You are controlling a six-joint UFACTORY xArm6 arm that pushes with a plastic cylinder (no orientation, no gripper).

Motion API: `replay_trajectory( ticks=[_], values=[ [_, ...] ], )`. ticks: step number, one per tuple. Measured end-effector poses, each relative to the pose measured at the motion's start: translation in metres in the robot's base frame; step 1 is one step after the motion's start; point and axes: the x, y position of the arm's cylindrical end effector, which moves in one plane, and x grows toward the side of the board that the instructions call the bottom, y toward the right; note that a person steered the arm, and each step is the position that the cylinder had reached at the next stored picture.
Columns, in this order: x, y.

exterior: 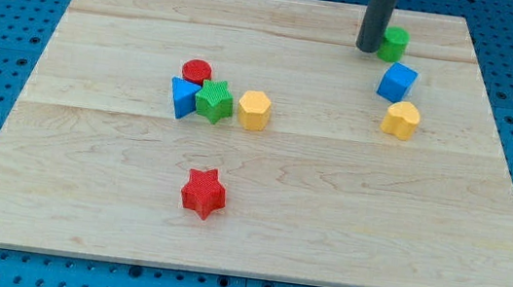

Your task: Push the yellow hexagon towards the red star

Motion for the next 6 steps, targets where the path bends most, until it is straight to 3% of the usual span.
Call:
replay_trajectory(
  ticks=[3, 5, 6],
  values=[
    [0.108, -0.116],
    [0.161, -0.149],
    [0.167, -0.178]
  ],
)
